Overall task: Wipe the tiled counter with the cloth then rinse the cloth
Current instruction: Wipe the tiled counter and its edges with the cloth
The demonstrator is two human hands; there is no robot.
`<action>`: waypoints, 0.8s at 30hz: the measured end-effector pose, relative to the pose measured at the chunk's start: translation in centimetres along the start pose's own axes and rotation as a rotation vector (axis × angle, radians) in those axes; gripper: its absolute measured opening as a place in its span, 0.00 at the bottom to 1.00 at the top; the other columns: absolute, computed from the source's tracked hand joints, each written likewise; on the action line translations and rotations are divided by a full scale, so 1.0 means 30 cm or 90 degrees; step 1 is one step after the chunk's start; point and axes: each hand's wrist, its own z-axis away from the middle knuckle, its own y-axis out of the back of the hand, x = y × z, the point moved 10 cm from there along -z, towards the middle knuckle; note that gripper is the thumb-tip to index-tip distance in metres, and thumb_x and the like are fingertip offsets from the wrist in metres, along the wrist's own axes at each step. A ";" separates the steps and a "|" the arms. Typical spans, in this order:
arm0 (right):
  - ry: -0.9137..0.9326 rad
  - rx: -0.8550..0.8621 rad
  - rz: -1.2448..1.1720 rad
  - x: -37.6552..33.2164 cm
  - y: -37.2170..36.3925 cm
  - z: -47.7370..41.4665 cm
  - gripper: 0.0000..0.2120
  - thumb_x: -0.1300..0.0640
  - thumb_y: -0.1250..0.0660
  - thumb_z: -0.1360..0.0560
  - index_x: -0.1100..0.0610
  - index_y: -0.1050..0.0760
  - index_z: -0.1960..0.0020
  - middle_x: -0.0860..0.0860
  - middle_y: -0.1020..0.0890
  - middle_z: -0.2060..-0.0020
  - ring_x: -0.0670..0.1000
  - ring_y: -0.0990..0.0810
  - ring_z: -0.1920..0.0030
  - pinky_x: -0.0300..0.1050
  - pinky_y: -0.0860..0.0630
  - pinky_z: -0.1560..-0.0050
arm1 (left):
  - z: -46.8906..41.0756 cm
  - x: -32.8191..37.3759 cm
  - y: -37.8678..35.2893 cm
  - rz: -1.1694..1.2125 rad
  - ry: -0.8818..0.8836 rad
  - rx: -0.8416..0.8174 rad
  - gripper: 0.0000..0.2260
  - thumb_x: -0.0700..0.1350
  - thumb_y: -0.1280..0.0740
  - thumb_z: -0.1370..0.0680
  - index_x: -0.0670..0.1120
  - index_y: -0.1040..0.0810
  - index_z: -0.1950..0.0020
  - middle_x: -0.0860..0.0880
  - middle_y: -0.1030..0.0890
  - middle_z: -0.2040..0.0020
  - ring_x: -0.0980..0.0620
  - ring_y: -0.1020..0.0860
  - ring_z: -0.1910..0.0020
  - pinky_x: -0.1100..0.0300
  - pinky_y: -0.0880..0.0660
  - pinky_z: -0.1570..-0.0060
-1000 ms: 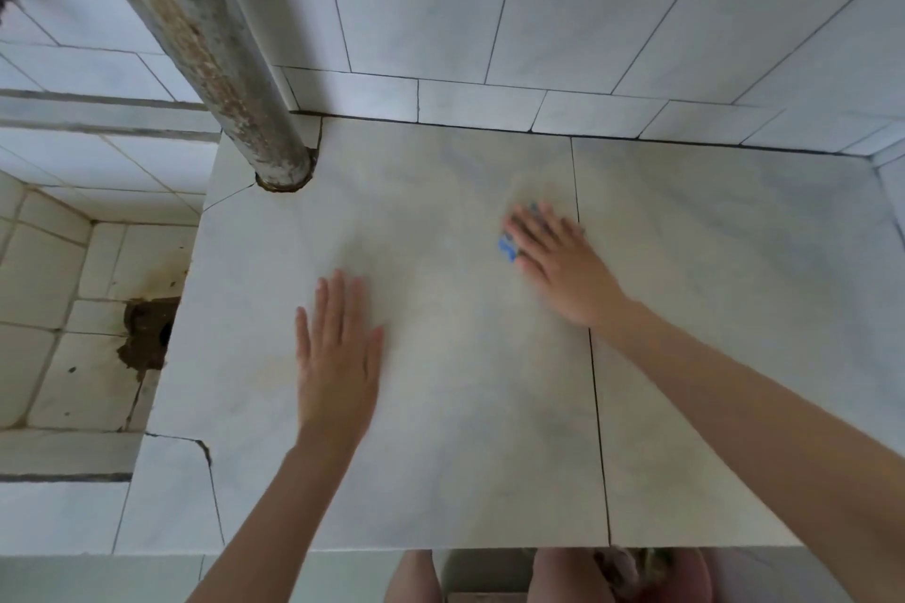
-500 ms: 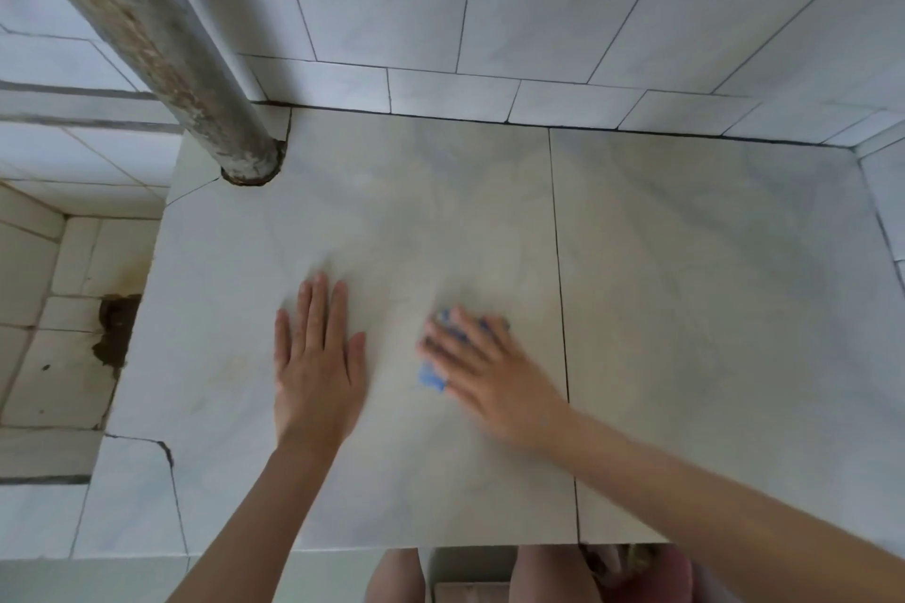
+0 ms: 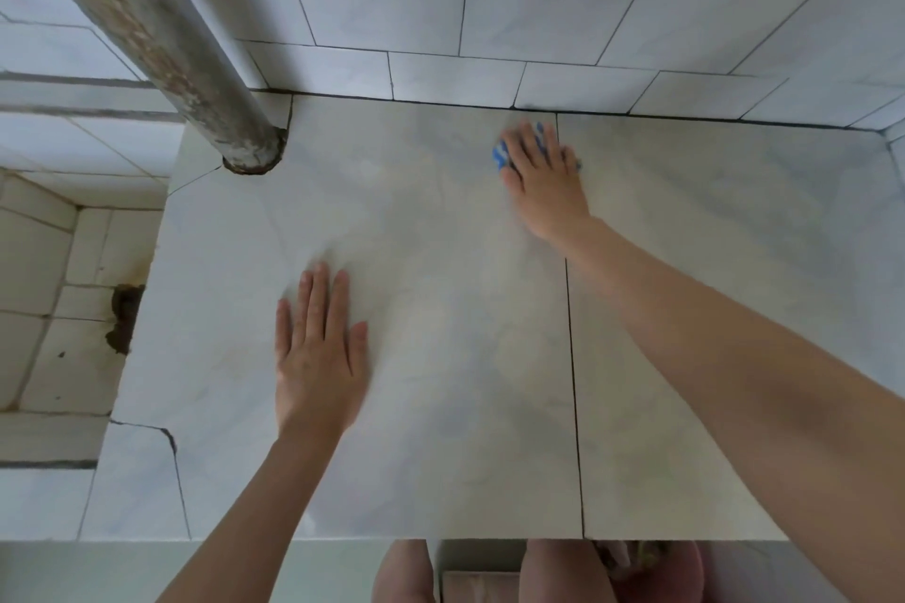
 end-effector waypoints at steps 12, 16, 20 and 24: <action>0.432 0.033 0.028 -0.492 -0.117 0.392 0.21 0.49 0.49 0.19 0.52 0.36 0.27 0.50 0.35 0.28 0.56 0.40 0.26 0.51 0.45 0.28 | -0.003 -0.007 -0.001 0.013 -0.002 0.004 0.25 0.50 0.53 0.20 0.43 0.44 0.24 0.44 0.43 0.24 0.50 0.47 0.24 0.50 0.52 0.26; 0.445 0.018 0.094 -0.324 -0.107 0.423 0.22 0.48 0.52 0.18 0.51 0.38 0.26 0.49 0.37 0.27 0.54 0.42 0.26 0.49 0.47 0.28 | -0.001 -0.005 0.006 0.022 -0.006 0.011 0.25 0.50 0.52 0.20 0.42 0.42 0.24 0.44 0.43 0.24 0.49 0.46 0.24 0.49 0.51 0.26; 0.174 0.043 0.053 0.015 -0.016 0.242 0.29 0.43 0.62 0.20 0.55 0.40 0.26 0.54 0.36 0.27 0.59 0.41 0.27 0.55 0.43 0.30 | 0.001 -0.003 0.005 0.023 -0.012 0.007 0.25 0.50 0.52 0.20 0.42 0.44 0.24 0.43 0.44 0.24 0.49 0.48 0.24 0.50 0.54 0.25; -0.073 0.038 0.000 0.202 0.000 0.213 0.33 0.45 0.64 0.26 0.55 0.46 0.24 0.54 0.45 0.24 0.59 0.51 0.24 0.58 0.48 0.29 | 0.000 -0.003 0.000 0.018 -0.012 0.002 0.25 0.51 0.53 0.19 0.42 0.45 0.24 0.44 0.45 0.23 0.49 0.49 0.24 0.51 0.55 0.25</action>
